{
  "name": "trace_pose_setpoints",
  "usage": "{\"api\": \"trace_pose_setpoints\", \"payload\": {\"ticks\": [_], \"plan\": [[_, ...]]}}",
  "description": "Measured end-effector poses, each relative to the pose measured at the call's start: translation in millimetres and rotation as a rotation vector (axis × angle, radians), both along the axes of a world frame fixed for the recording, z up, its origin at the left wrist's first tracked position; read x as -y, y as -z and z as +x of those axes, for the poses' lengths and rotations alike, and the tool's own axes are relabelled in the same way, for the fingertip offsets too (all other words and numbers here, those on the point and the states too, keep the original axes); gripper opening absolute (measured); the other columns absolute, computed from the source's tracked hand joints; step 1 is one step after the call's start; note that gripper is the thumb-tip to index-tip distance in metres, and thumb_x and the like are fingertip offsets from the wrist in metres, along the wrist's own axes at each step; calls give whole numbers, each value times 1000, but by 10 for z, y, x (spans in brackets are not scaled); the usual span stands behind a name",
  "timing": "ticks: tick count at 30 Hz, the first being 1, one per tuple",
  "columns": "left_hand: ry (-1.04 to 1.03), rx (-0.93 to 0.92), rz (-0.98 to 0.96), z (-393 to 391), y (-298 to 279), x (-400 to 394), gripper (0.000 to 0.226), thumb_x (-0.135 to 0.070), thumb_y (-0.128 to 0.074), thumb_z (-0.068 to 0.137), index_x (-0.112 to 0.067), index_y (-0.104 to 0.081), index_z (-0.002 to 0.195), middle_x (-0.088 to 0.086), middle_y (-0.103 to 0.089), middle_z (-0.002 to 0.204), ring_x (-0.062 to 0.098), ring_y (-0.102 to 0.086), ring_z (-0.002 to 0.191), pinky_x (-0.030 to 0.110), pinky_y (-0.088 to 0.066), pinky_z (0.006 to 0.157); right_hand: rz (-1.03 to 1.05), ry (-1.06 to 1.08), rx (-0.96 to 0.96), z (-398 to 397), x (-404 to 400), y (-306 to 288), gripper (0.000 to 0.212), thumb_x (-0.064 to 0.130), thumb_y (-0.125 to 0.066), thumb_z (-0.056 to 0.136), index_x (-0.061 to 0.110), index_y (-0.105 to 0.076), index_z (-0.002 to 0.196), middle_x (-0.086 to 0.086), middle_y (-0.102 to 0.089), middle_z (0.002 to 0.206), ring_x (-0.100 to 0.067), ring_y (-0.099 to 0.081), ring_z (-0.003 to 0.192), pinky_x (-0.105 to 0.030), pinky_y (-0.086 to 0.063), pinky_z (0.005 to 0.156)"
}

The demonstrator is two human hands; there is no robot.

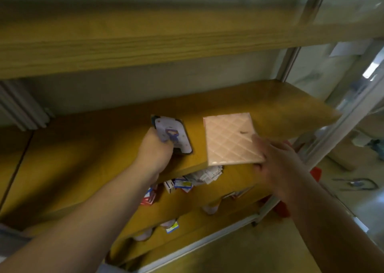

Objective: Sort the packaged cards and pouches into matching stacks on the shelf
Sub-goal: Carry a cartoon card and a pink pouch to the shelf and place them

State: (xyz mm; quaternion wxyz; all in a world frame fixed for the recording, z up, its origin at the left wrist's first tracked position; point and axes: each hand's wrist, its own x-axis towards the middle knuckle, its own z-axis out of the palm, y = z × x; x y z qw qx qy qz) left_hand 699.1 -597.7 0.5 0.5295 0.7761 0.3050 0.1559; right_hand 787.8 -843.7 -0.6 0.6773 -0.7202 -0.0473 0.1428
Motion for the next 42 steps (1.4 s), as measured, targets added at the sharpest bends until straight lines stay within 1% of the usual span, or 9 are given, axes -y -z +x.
{"api": "trace_pose_setpoints", "payload": {"ticks": [3,6,8,12,16,19,23,31,42], "plan": [[-21,-118,241,118,31,68,27,-10,-45,102,-18,-55,126,8,-61,124,26,-56,114,30,-45,85,-27,-94,-40,392,39,28,13,43,-67,90,37,-78,89,7,-76,80,-14,-70,74,-31,-55,64],[-91,-322,381,159,77,181,51,-9,-46,101,-17,-40,151,10,-41,154,31,-32,143,41,-36,108,-82,-165,-2,776,37,97,33,45,-65,88,27,-72,115,1,-76,92,-15,-68,77,-26,-50,54],[-118,-366,452,157,78,268,56,-8,-49,99,-19,-36,153,10,-31,161,34,-23,148,46,-30,115,-72,-197,9,984,12,147,41,43,-66,86,22,-68,121,-2,-77,99,-18,-68,80,-26,-48,52],[-205,-257,479,113,65,458,50,-8,-53,96,-22,-51,144,9,-39,153,33,-30,140,43,-34,108,-141,-256,97,1327,-103,195,5,35,-67,92,31,-70,91,18,-77,84,-12,-67,75,-25,-45,50],[-215,-186,516,49,75,662,42,-11,-57,94,-22,-60,134,4,-46,142,27,-36,133,30,-30,99,-425,-317,319,1547,-239,143,24,38,-64,93,34,-56,71,15,-69,66,-8,-64,62,-27,-45,52],[-245,-169,547,-16,73,764,38,-13,-59,94,-21,-63,130,-3,-47,134,23,-38,130,25,-29,95,-742,-355,515,1659,-277,127,27,48,-60,91,26,-60,75,10,-63,65,-17,-64,60,-29,-47,58],[-282,-178,578,-86,40,838,33,-18,-62,94,-27,-63,126,-1,-47,142,23,-35,133,29,-28,97,-892,-331,675,1645,-218,91,36,58,-62,87,23,-69,94,1,-67,84,-22,-62,74,-36,-56,66],[-289,-275,762,-340,-134,891,55,-35,-58,96,-23,-43,148,-1,-33,160,19,-26,146,30,-26,111,-416,-500,911,955,-367,-91,36,36,-65,90,19,-67,122,2,-64,117,-17,-61,101,-36,-52,80],[-472,-292,793,-1379,-357,680,62,-45,-52,97,-25,-35,153,-8,-36,159,9,-28,146,22,-23,110,-269,-769,1044,-213,-1009,-250,38,41,-62,91,25,-62,125,9,-62,119,-9,-57,105,-24,-47,79]]}}
